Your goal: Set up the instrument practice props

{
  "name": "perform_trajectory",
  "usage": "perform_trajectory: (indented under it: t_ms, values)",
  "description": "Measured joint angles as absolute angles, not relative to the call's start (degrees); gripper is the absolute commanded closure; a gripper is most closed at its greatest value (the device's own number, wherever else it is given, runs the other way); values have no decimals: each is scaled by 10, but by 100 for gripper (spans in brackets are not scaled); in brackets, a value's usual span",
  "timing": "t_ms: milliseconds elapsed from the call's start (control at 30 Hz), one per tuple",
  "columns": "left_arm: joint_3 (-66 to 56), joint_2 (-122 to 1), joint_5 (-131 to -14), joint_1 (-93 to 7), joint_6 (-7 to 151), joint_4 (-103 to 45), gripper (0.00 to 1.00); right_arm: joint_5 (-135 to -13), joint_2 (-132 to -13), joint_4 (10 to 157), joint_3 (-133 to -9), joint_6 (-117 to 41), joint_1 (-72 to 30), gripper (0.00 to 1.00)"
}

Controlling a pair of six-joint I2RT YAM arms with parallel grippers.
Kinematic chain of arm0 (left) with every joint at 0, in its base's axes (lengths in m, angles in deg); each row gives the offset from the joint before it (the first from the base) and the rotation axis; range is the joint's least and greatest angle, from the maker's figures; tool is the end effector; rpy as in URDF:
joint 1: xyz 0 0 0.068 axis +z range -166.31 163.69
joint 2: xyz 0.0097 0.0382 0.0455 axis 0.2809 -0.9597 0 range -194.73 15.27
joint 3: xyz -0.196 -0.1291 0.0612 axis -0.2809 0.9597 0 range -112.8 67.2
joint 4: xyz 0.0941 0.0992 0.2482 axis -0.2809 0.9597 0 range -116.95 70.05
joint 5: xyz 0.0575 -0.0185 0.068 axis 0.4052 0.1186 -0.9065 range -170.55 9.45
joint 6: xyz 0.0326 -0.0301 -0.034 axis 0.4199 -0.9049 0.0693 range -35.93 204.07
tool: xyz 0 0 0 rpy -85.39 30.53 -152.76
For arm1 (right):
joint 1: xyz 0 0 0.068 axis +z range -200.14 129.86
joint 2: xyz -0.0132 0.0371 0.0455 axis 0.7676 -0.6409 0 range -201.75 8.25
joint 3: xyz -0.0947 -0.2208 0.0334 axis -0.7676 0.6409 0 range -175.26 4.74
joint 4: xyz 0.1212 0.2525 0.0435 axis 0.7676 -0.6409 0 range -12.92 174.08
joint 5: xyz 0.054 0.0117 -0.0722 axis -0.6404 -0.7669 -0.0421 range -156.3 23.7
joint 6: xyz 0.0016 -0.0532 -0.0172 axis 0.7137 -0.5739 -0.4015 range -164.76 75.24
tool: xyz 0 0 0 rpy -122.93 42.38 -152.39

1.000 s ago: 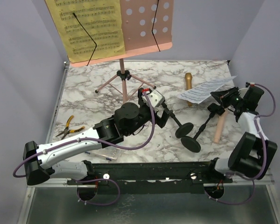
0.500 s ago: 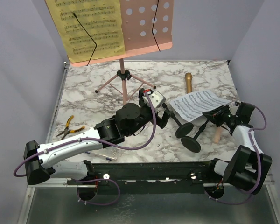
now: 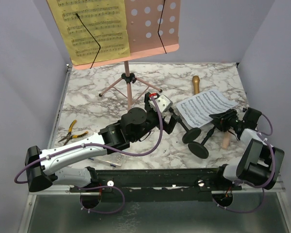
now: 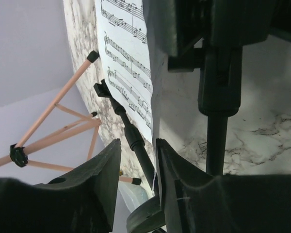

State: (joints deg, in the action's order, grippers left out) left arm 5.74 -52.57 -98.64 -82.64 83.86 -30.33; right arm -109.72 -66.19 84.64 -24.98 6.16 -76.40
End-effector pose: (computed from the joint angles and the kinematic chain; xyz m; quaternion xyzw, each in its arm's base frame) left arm 0.1379 -0.2847 0.3530 0.3001 0.6594 -0.2775 0.6309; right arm 0.2482 -0.0930 0.1204 0.4211 0.7587 0.4101 0.2808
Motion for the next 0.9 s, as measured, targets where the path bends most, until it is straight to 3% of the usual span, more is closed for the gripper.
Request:
perform_trajectory:
  t_ms: [200,633,767,833,900]
  values:
    - [57,-527,-990,-828,839,-303,3,-1090,-690,852,-254,67,-764,42]
    - [57,-533,-991,-828,839,-303,3,-1005,-754,784,-348,44,-730,43]
    - [57,-533,-991,-828,839,-303,3,-962,-789,787,-378,62,-677,48]
    - [57,-533,-992,-828,839,-303,3,-926,-811,793,-401,74,-642,58]
    - [57,-533,-993,-828,839,-303,3,-897,-829,799,-420,81,-618,76]
